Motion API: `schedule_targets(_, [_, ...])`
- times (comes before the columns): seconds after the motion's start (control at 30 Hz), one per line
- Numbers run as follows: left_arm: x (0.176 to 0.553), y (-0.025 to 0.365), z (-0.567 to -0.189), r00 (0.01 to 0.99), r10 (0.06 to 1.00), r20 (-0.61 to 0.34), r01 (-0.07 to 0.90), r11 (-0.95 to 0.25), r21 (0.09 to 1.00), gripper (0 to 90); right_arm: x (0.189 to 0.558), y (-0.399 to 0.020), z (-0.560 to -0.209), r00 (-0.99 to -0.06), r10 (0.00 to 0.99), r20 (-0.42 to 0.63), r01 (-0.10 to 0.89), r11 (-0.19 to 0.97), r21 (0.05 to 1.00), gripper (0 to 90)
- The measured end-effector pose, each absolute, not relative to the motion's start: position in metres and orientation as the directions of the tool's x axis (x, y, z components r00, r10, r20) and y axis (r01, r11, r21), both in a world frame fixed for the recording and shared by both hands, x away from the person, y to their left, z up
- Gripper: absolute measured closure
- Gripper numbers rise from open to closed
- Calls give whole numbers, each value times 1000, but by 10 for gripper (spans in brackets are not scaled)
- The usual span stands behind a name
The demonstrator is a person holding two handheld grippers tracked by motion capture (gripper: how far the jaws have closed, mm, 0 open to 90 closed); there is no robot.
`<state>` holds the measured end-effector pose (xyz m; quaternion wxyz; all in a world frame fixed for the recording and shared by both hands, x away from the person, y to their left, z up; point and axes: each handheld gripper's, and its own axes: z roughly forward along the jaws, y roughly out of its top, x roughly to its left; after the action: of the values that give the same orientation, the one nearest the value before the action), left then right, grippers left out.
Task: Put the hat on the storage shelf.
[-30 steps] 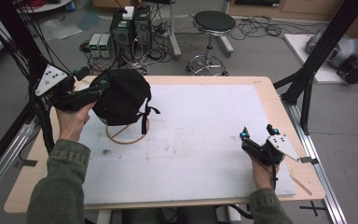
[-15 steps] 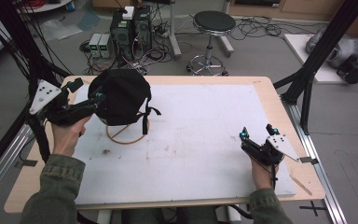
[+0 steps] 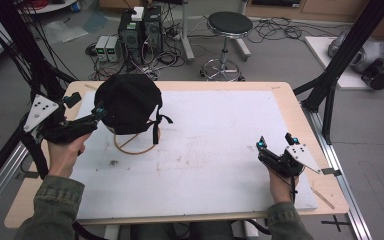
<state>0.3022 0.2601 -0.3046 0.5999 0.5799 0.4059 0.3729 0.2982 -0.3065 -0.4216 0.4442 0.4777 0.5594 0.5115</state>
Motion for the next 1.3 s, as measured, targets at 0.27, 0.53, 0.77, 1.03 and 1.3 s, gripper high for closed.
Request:
schedule_targets(0.27, [289,270,-329,335,939,-71,24,66,998,161,298,-305,-422,-151,989,-9,86,22,996,111])
schedule_targets(0.53, [278,271,-338,310,948,-74,-6,80,997,161,298,-304,-422,-148,989,-14,86,27,996,111])
schedule_targets(0.77, [270,272,-339,295,955,-41,-13,47,999,161,297,-304,-422,-149,989,-10,85,23,996,111])
schedule_targets(1.03, [263,274,-353,259,966,-21,13,19,1000,162,297,-303,-422,-152,988,-12,85,25,996,111])
schedule_targets(1.3, [249,273,-373,229,972,-48,17,46,999,163,297,-303,-422,-149,989,-14,82,26,996,111])
